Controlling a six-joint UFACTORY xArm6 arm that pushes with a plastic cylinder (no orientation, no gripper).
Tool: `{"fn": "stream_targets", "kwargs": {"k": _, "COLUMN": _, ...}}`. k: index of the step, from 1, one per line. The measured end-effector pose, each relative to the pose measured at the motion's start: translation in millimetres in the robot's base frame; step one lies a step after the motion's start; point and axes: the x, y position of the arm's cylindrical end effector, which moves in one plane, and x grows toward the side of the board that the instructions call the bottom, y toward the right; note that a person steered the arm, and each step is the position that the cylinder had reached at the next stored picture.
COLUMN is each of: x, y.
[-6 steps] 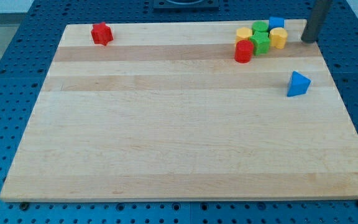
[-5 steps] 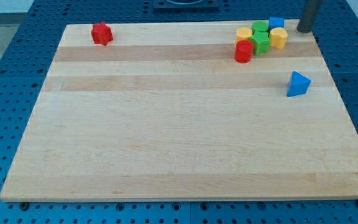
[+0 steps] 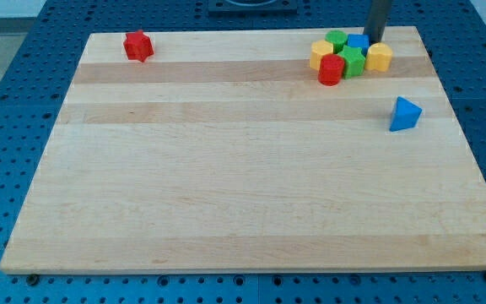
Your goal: Push the group of blocks a bit left
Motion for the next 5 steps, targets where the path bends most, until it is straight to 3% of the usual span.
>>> {"fn": "stream_targets", "kwargs": {"k": 5, "x": 6, "y": -106}}
